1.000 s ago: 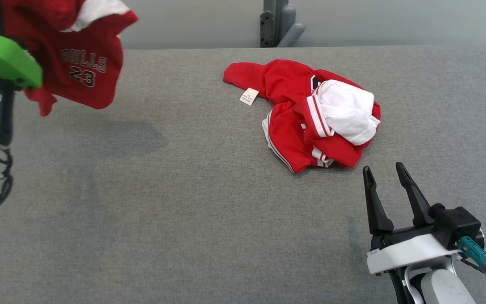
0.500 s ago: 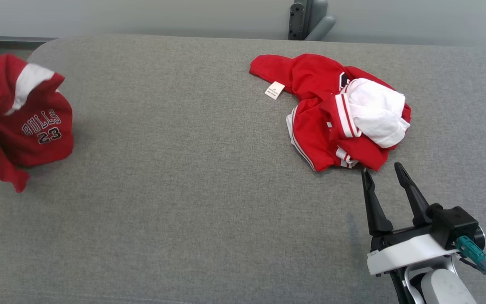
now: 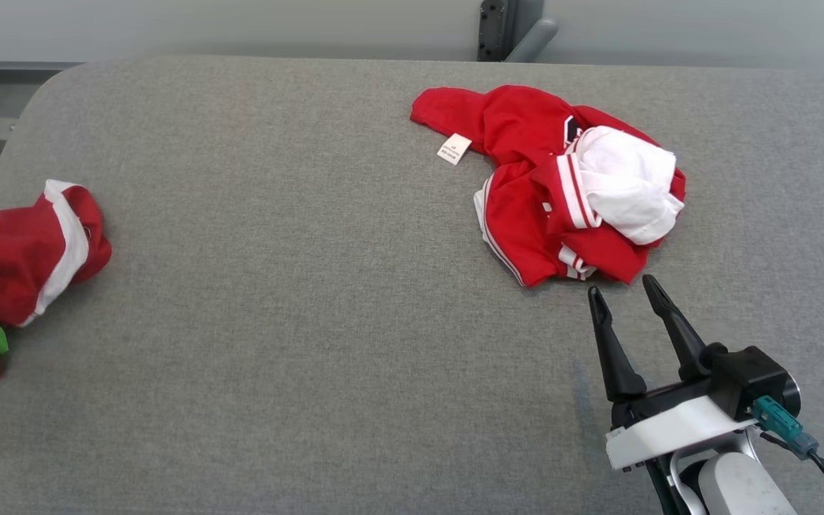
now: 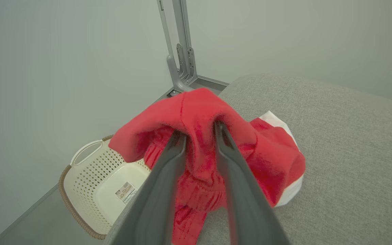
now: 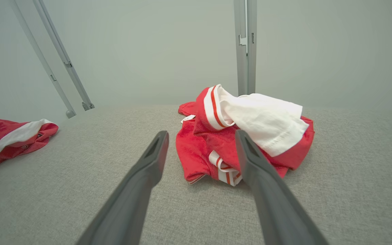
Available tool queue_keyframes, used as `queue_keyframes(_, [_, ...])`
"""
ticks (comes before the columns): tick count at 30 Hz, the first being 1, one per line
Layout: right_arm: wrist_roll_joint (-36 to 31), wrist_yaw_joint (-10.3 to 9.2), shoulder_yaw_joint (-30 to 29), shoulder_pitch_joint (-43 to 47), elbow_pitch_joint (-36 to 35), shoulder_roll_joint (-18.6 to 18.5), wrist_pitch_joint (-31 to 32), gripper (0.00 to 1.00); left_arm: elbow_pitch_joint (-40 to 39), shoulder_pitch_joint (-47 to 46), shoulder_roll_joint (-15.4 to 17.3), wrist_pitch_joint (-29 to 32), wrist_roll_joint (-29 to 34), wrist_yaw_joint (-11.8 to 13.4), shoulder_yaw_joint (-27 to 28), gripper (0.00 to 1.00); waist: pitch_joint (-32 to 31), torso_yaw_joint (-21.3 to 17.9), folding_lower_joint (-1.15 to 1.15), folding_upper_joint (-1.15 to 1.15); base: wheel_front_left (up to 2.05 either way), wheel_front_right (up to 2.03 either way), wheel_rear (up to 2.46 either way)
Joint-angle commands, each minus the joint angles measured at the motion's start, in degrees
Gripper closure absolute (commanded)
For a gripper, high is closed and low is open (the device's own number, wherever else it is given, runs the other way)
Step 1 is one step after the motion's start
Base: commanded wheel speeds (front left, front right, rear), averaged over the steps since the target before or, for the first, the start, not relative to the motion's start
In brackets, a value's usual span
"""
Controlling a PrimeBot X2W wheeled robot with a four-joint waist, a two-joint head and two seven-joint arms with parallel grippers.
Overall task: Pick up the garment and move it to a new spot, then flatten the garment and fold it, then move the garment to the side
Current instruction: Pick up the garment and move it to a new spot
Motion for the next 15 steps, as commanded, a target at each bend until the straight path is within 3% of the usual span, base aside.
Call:
queue_keyframes(1, [0.5, -0.08, 0.2, -0.7, 0.0, 0.0, 0.0, 0.0, -0.3, -0.1, 0.2, -1.3, -0.3, -0.5, 0.4, 0.0, -0.7, -1.1, 0.0, 0.0, 0.0, 0.0, 0.0])
queue_keyframes(6, [-0.5, -0.08, 0.5, 0.2, 0.5, 0.8, 0.0, 0.0, -4.4, 2.4, -0.9, -3.1, 0.5, -0.8, 3.1, 0.0, -3.2, -2.6, 0.0, 0.0, 0.0, 0.0, 0.0])
queue_keyframes(10, [-1.6, -0.08, 0.6, 0.8, 1.1, 1.4, 0.0, 0.0, -12.8, 5.4, -1.7, -3.1, 2.7, 0.4, 8.5, 0.0, -5.0, -3.6, 0.0, 0.0, 0.0, 0.0, 0.0])
queue_keyframes(11, [-1.9, -0.08, 0.9, 1.1, 1.3, 1.7, 0.0, 0.0, -18.6, 10.2, -3.5, -3.0, 4.8, 0.8, 12.0, 0.0, -6.3, -4.6, 0.0, 0.0, 0.0, 0.0, 0.0])
queue_keyframes(15, [-2.6, -0.08, 1.5, 1.5, 1.7, 1.9, 0.0, 0.0, -28.2, 17.4, -6.2, -3.0, 8.6, 1.2, 17.7, 0.0, -8.3, -6.8, 0.0, 0.0, 0.0, 0.0, 0.0])
